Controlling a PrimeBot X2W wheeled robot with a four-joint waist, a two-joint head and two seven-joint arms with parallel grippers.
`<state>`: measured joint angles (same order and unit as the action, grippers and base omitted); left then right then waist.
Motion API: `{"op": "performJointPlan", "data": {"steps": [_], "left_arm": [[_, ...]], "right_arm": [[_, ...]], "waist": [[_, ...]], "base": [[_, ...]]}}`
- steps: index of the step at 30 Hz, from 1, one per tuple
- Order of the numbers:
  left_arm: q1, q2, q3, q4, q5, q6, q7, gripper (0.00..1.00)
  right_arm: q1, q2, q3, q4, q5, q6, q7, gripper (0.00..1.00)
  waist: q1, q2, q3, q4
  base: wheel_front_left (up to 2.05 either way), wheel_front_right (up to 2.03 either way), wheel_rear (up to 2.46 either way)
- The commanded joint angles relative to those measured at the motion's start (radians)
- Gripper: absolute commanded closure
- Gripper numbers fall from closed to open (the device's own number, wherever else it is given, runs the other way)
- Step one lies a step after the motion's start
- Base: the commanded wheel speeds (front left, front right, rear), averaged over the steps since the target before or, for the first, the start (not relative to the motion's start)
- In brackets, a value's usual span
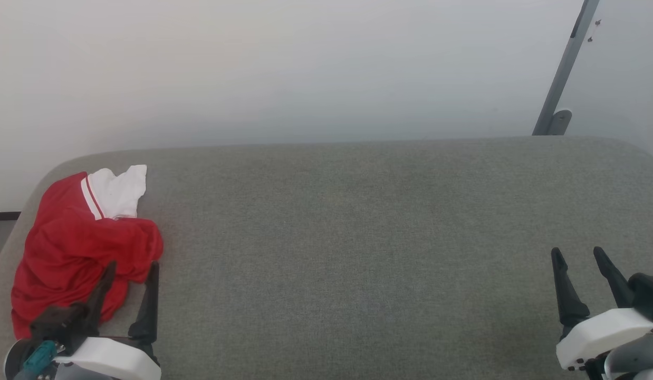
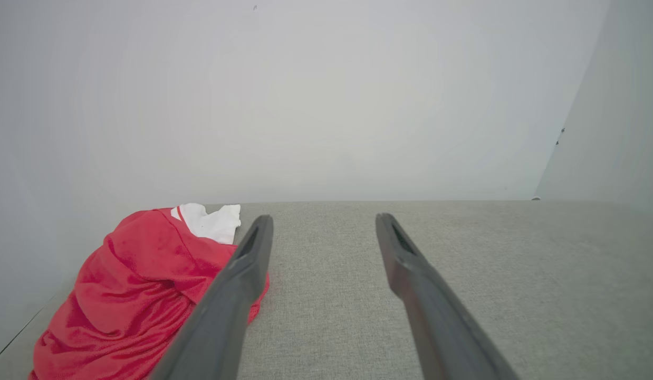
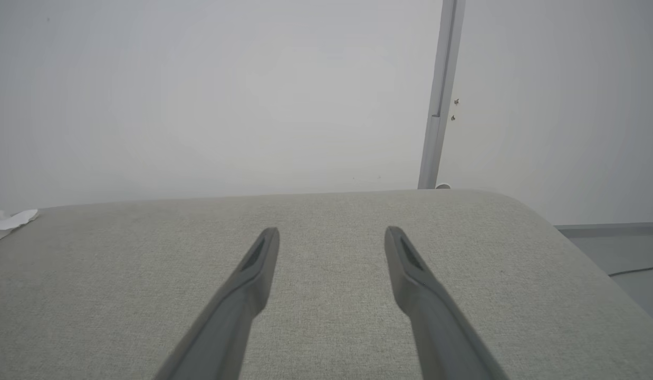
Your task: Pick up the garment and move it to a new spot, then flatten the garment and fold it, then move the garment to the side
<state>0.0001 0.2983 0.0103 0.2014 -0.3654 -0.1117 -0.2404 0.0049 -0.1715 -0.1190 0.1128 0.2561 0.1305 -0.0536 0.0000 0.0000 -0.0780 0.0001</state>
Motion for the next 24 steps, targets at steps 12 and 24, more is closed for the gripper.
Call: {"op": "performJointPlan", "data": {"steps": [12,24], "left_arm": [[0.017,0.016,-0.004,0.01,0.075,-0.008,-0.026,0.0],[0.009,0.007,0.004,0.026,0.047,-0.013,-0.026,0.0]], "right_arm": [[0.016,0.002,0.003,-0.024,-0.098,0.0,-0.013,0.0],[0.024,0.008,-0.002,-0.033,-0.102,0.0,-0.008,0.0]], "waist": [[0.0,0.0,-0.014,-0.002],[0.0,0.0,-0.016,-0.001]], "base": [[0.0,0.0,0.0],[0.0,0.0,0.0]]}}
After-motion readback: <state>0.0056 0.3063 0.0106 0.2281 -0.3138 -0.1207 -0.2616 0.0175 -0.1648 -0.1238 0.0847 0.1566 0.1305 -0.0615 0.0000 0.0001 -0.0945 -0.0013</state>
